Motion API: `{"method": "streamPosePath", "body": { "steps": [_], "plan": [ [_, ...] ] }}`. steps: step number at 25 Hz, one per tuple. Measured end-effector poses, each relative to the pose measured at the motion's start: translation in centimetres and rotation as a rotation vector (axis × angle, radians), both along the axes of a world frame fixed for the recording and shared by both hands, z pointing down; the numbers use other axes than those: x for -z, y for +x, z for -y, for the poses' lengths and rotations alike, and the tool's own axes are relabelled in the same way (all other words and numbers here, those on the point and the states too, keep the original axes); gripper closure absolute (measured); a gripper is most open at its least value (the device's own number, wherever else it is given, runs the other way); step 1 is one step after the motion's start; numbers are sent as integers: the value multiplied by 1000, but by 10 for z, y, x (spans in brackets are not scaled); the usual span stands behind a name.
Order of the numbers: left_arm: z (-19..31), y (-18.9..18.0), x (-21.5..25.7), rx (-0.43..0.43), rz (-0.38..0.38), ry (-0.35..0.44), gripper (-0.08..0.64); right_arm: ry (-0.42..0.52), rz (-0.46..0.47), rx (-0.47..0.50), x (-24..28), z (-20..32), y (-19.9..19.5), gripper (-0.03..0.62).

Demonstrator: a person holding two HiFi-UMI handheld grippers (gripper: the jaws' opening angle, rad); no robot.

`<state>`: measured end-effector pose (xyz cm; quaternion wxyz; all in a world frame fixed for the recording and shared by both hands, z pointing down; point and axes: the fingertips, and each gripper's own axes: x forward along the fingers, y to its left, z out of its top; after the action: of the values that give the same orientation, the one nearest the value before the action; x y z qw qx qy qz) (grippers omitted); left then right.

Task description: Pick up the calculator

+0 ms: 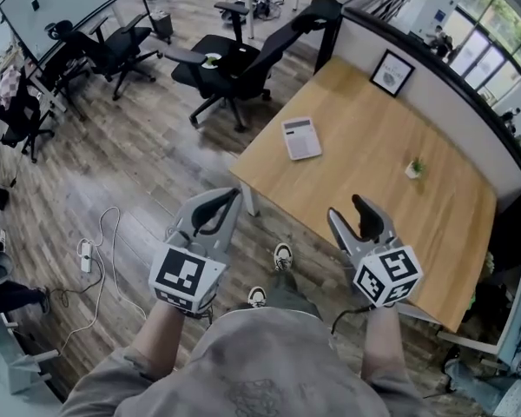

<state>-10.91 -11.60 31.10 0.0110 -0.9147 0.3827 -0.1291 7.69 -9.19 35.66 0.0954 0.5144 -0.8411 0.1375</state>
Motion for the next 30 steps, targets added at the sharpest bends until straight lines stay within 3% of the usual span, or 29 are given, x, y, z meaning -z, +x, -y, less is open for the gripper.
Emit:
{"method": "streamPosePath", "body": {
  "steps": [18, 30],
  "plan": [
    [177, 51, -76, 98, 85, -126, 558, -180, 14, 175, -95, 216, 47, 367],
    [250, 71, -131, 112, 111, -212, 558, -318, 14, 298, -178, 323, 58, 365]
  ]
}}
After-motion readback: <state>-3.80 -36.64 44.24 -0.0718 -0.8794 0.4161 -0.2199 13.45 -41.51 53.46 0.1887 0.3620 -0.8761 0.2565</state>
